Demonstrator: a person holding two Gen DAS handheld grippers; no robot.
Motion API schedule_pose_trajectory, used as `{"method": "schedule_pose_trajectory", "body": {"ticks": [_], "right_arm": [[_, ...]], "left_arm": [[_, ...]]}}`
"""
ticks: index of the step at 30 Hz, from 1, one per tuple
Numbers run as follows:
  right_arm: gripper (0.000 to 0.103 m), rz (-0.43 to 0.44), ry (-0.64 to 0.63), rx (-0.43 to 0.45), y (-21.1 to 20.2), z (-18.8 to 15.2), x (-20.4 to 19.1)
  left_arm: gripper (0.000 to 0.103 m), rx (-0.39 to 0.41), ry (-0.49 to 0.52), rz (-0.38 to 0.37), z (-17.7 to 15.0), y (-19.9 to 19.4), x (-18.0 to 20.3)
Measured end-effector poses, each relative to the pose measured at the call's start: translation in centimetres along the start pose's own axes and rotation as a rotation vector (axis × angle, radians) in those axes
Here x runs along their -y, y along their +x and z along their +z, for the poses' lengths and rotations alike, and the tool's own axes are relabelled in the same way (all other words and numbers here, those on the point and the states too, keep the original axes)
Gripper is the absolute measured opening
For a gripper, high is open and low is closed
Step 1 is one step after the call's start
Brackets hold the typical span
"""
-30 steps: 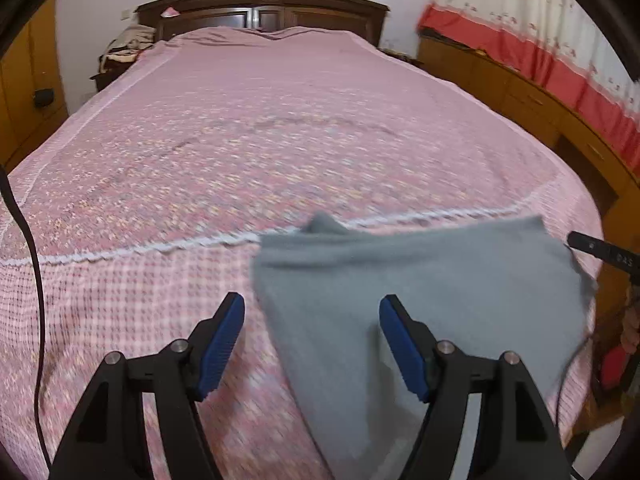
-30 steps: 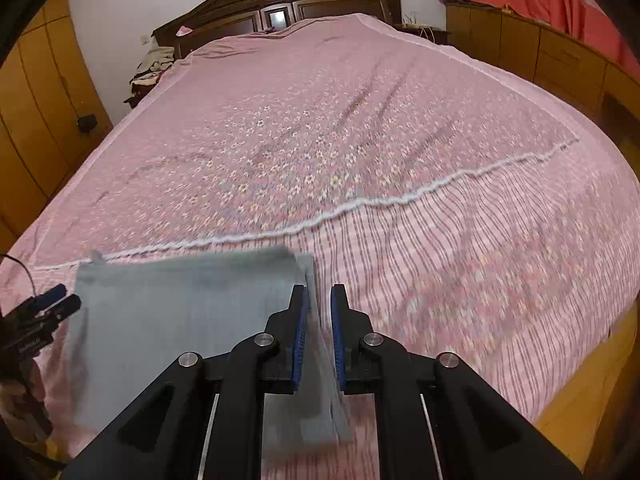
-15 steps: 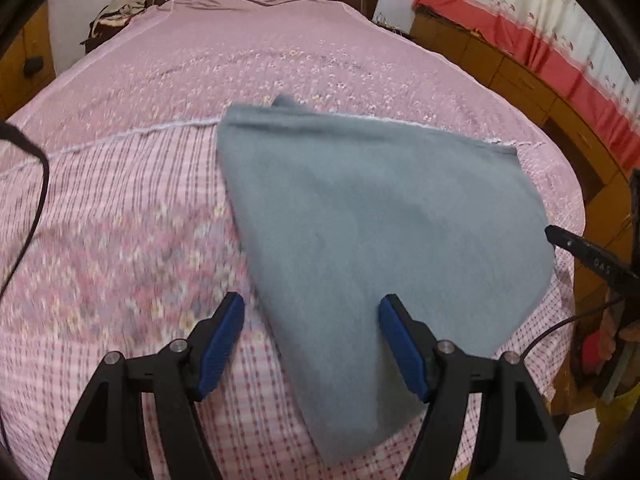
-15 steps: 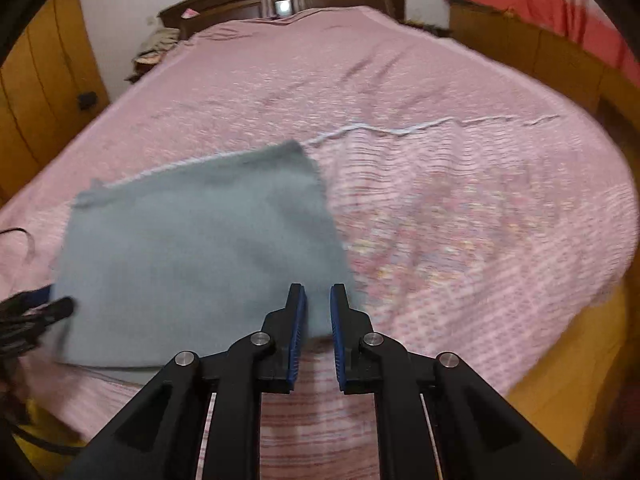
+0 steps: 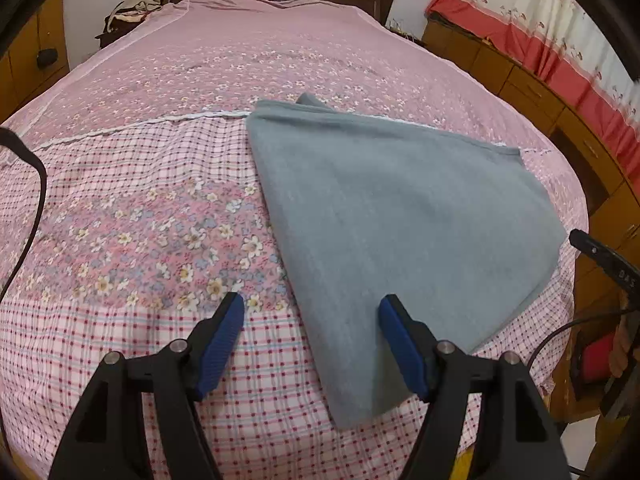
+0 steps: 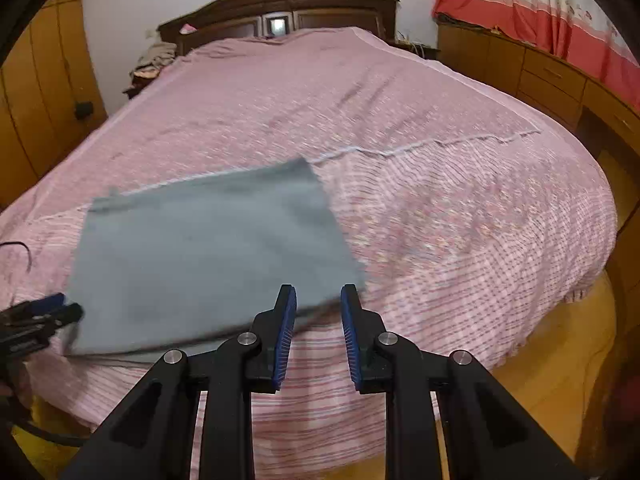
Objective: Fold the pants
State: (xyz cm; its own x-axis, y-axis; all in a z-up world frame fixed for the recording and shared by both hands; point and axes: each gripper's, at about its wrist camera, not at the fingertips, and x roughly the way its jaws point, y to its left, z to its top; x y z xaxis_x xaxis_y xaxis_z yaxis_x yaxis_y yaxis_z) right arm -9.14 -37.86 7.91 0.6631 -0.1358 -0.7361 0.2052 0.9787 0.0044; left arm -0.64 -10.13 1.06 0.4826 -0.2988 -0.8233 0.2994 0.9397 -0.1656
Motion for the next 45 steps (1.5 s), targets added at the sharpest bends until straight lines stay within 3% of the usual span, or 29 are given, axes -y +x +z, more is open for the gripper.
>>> {"method": "schedule_pose_trajectory", "body": {"ticks": [5,8,12,19,25,45], "right_arm": [[0.025,0.042,-0.027,0.005,0.2,-0.3,-2.2],[0.025,0.040,-0.032,-0.041,2.2,-0.9,-2.9],[0.027,0.068,0.014,-0.063,3.8,-1.9,-2.1],[0.031,0.124,0.086,-0.092,4.8,-2.3,-0.7],[0.032,0.154,0.123,-0.100,5.3,-2.4,0.0],[0.032,0.160,0.126,-0.099,5.3,-2.2,0.2]], "left_arm": [[0.074,0.004,-0.019,-0.009,-0.6,-0.5,-0.9],[0.074,0.001,-0.032,-0.018,-0.9,-0.4,-1.4],[0.075,-0.015,-0.036,-0.023,-1.3,0.3,-2.0],[0.075,-0.050,-0.159,-0.090,-1.2,0.8,-3.7],[0.065,-0.033,-0.163,-0.138,-1.8,0.8,-2.9],[0.067,-0.038,-0.102,-0.096,-1.6,2.6,-0.7]]}}
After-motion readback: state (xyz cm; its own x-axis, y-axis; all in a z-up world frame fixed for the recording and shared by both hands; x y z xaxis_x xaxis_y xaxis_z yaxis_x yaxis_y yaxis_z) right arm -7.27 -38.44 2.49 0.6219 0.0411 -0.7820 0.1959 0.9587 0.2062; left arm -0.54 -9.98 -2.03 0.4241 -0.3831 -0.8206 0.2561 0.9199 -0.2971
